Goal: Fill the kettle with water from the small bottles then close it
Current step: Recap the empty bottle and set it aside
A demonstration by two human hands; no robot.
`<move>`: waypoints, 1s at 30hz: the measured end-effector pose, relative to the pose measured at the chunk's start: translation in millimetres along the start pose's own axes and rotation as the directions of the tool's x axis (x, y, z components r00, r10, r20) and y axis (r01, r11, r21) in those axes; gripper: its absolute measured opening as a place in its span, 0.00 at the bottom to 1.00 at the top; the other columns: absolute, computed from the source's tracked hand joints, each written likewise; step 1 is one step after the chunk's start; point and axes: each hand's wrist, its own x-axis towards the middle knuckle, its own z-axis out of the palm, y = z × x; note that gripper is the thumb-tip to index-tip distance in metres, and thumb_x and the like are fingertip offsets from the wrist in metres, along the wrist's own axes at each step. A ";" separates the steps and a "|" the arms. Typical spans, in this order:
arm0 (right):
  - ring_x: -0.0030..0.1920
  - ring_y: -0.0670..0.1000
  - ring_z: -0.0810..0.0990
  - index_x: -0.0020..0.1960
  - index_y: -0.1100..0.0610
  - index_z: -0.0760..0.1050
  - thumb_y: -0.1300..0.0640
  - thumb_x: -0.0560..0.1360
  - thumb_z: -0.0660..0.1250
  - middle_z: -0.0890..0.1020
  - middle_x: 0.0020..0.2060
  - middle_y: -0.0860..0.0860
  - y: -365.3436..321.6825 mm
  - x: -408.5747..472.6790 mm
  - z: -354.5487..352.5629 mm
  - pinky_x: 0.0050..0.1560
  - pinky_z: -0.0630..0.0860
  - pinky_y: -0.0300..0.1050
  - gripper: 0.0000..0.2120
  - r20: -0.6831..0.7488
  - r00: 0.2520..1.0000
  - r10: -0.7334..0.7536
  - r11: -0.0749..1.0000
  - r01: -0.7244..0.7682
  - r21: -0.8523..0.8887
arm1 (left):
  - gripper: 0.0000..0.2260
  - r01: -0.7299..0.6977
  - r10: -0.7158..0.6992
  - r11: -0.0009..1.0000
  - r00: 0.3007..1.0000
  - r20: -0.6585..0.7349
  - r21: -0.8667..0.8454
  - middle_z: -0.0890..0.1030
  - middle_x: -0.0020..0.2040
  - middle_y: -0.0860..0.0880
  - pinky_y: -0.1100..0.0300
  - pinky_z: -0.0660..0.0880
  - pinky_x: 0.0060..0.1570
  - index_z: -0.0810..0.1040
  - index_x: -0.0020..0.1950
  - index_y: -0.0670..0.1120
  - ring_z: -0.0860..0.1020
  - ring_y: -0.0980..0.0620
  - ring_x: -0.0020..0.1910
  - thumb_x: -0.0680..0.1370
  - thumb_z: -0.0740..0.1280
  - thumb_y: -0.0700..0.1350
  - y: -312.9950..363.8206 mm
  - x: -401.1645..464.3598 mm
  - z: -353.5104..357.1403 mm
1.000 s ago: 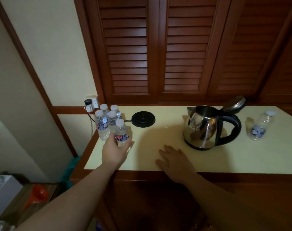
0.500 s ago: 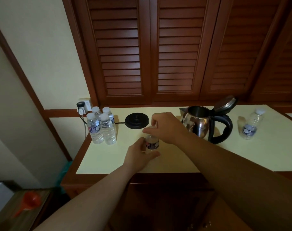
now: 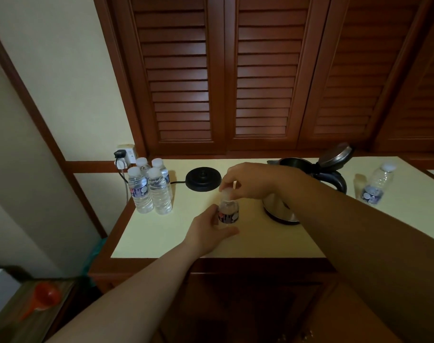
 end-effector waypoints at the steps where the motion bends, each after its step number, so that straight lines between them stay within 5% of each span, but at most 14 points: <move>1: 0.51 0.42 0.74 0.68 0.50 0.79 0.54 0.83 0.66 0.77 0.57 0.44 -1.1 0.9 -1.2 0.47 0.68 0.32 0.15 0.006 1.000 -0.009 1.000 0.009 0.006 | 0.24 0.000 0.000 1.000 1.000 0.000 0.010 0.82 0.45 0.47 0.55 0.72 0.39 0.77 0.53 0.50 0.76 0.50 0.39 0.66 0.79 0.62 0.3 -0.3 0.2; 5: 0.50 0.47 0.78 0.65 0.53 0.80 0.49 0.79 0.70 0.79 0.54 0.47 -6.1 5.8 1.5 0.45 0.74 0.37 0.16 -0.086 0.995 0.057 0.998 -0.053 0.045 | 0.26 -0.001 0.002 0.999 1.000 -0.006 0.038 0.83 0.48 0.49 0.48 0.78 0.45 0.78 0.55 0.52 0.81 0.48 0.46 0.65 0.78 0.65 0.8 -1.5 0.1; 7: 0.44 0.50 0.80 0.54 0.58 0.81 0.44 0.78 0.72 0.81 0.45 0.51 -8.1 7.4 2.2 0.36 0.72 0.38 0.17 -0.129 0.984 0.122 0.992 -0.122 0.004 | 0.25 -0.014 0.014 0.999 1.000 -0.004 0.033 0.83 0.46 0.49 0.51 0.76 0.42 0.78 0.55 0.52 0.79 0.50 0.43 0.66 0.79 0.63 1.9 -1.7 -0.4; 10: 0.38 0.50 0.82 0.48 0.59 0.82 0.51 0.78 0.72 0.82 0.41 0.52 -11.4 7.8 -3.3 0.33 0.72 0.38 0.11 -0.104 0.988 0.118 0.993 -0.120 -0.016 | 0.22 -0.017 0.017 0.999 1.000 -0.002 0.029 0.81 0.43 0.48 0.57 0.69 0.38 0.77 0.52 0.51 0.73 0.53 0.37 0.67 0.80 0.61 4.1 -1.3 -1.5; 13: 0.40 0.53 0.85 0.50 0.58 0.81 0.57 0.78 0.72 0.82 0.46 0.53 -14.8 8.5 -10.1 0.34 0.80 0.40 0.05 -0.114 0.989 0.099 0.994 -0.102 -0.026 | 0.22 -0.012 0.012 0.999 1.000 -0.002 0.033 0.79 0.41 0.49 0.57 0.68 0.37 0.76 0.50 0.50 0.73 0.53 0.37 0.67 0.80 0.60 5.1 -1.5 -1.9; 17: 0.34 0.51 0.85 0.49 0.59 0.78 0.41 0.79 0.69 0.80 0.40 0.52 -12.7 10.0 0.0 0.31 0.76 0.38 0.19 -0.096 0.981 0.166 0.982 -0.174 -0.077 | 0.24 -0.022 0.022 0.999 1.000 0.007 0.026 0.82 0.45 0.47 0.51 0.73 0.39 0.77 0.53 0.52 0.78 0.50 0.40 0.66 0.79 0.63 3.2 -1.2 -0.9; 22: 0.41 0.52 0.84 0.50 0.58 0.85 0.54 0.75 0.72 0.84 0.42 0.51 -4.6 12.5 4.6 0.42 0.83 0.48 0.08 -0.103 0.993 0.052 0.999 -0.052 0.001 | 0.22 -0.021 0.021 1.000 0.999 0.024 -0.001 0.81 0.44 0.46 0.58 0.68 0.38 0.77 0.53 0.52 0.72 0.54 0.37 0.68 0.80 0.60 3.6 -0.6 -2.0; 25: 0.47 0.48 0.81 0.57 0.55 0.85 0.57 0.75 0.72 0.83 0.49 0.48 -4.7 8.8 -0.2 0.43 0.79 0.40 0.12 -0.141 0.990 0.007 0.999 0.000 0.047 | 0.20 -0.006 0.006 1.000 1.000 0.022 -0.008 0.78 0.40 0.49 0.59 0.66 0.37 0.75 0.49 0.52 0.70 0.55 0.36 0.68 0.81 0.58 6.5 -2.9 -3.6; 30: 0.49 0.45 0.80 0.60 0.51 0.81 0.54 0.75 0.73 0.81 0.48 0.45 25.0 -11.0 0.7 0.48 0.80 0.41 0.13 -0.310 0.938 0.156 0.972 -0.090 0.219 | 0.20 0.011 -0.011 1.000 1.000 0.017 -0.009 0.75 0.39 0.54 0.58 0.68 0.38 0.72 0.44 0.54 0.72 0.54 0.38 0.68 0.82 0.57 8.9 -6.0 -3.9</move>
